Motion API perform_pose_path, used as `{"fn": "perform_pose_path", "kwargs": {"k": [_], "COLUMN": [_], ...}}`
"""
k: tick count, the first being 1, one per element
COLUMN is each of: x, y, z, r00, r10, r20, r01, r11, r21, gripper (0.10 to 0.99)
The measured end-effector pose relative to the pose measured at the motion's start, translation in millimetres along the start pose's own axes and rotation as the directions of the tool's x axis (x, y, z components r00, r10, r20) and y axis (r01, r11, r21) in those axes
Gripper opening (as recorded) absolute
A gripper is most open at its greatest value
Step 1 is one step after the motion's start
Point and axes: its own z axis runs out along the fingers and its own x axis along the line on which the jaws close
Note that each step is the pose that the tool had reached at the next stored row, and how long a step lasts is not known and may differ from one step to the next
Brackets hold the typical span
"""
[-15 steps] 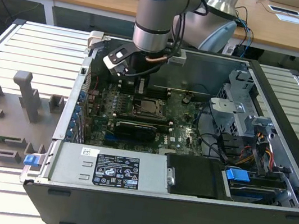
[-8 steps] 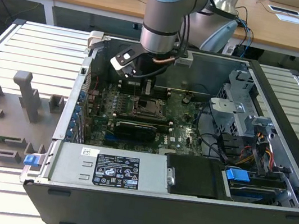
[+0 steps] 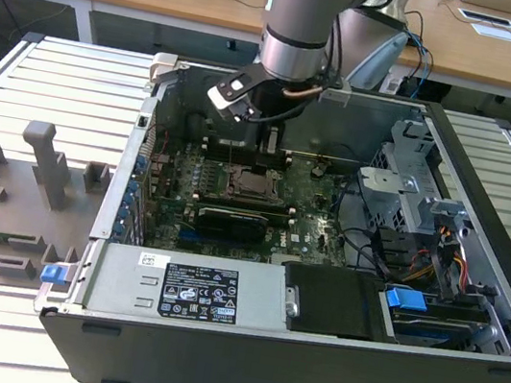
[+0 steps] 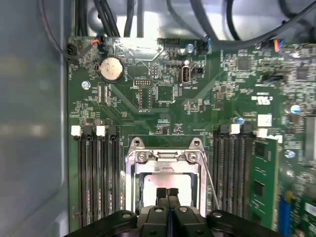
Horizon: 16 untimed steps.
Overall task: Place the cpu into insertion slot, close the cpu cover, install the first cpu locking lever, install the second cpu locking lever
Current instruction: 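Close the cpu cover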
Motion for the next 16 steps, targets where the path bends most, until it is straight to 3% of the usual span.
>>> {"fn": "perform_pose_path", "kwargs": {"k": [3,8,13,16], "x": [-0.7,-1.2,-1.9,-2.5], "y": [-0.3,-0.5,-0.8,-1.1], "z": [-15.6,-25.8,-41.0,-53.9], "r00": [1.0000,1.0000,1.0000,1.0000], "r10": [0.000,0.000,0.000,0.000], "r20": [0.0001,0.0001,0.0001,0.0000], "r01": [0.000,0.000,0.000,0.000], "r11": [1.0000,1.0000,1.0000,1.0000], "r21": [0.000,0.000,0.000,0.000], "gripper": [0.106,0.106,0.106,0.106]}}
